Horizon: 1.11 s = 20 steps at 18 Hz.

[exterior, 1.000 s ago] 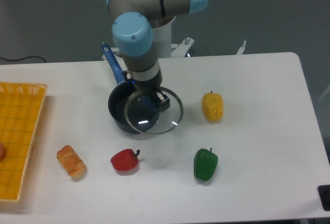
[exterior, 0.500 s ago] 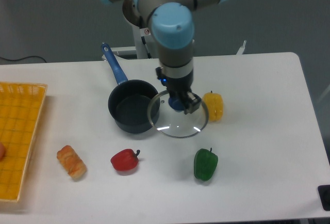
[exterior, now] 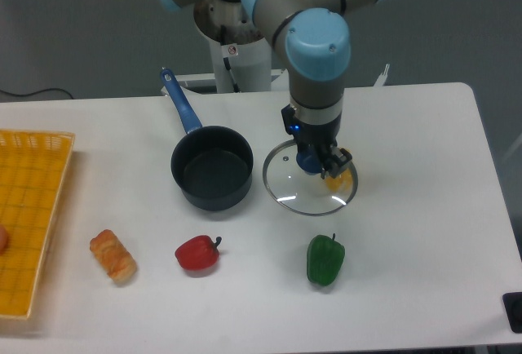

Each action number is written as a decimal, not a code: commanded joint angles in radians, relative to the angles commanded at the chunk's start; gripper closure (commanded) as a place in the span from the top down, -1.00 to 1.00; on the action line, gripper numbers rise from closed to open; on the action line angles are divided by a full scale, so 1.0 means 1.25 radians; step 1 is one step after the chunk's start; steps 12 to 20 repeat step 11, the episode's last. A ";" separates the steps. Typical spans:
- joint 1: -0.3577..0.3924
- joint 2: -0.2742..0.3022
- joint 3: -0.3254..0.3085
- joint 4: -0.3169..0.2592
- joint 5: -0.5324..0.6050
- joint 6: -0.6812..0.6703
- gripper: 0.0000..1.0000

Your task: Open the lid

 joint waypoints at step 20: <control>0.006 0.001 -0.007 0.001 0.001 0.016 -0.11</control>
